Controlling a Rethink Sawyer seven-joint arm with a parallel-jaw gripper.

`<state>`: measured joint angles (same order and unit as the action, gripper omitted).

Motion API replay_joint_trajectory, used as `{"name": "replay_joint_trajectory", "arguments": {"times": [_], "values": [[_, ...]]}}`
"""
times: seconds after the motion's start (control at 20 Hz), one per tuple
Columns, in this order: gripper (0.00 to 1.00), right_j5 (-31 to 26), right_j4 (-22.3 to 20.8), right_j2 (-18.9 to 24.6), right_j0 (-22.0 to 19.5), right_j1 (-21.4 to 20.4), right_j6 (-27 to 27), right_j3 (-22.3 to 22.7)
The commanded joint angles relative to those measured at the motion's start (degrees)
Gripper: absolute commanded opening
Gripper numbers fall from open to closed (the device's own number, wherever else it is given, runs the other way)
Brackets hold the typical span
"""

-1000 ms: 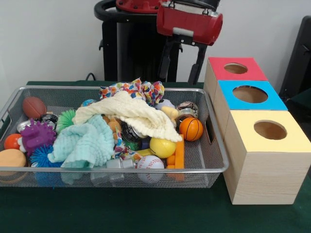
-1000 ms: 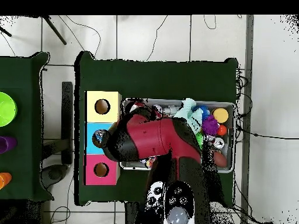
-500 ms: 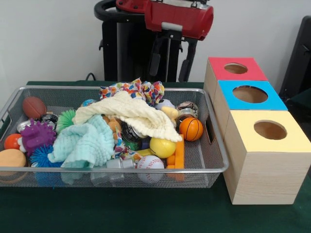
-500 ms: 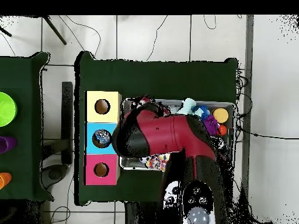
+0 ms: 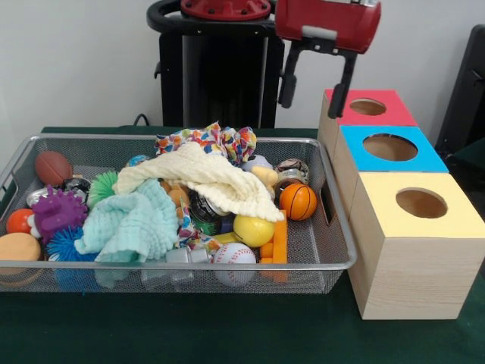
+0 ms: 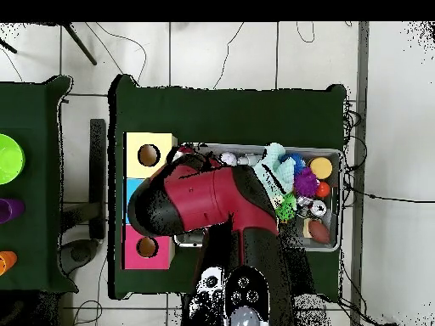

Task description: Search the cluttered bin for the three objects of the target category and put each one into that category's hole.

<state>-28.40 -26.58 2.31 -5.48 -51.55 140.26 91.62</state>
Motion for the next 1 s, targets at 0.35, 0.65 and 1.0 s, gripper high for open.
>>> {"name": "replay_joint_trajectory", "arguments": {"times": [0.35, 0.65, 1.0], "values": [[1.0, -8.7, -2.2, 2.8, -1.1, -0.2, -8.8, 4.4], [1.0, -7.3, -1.7, 3.6, -2.2, -0.5, -9.3, 5.6], [1.0, -5.1, -3.1, 3.4, -3.6, -0.5, -10.4, 7.0]]}}
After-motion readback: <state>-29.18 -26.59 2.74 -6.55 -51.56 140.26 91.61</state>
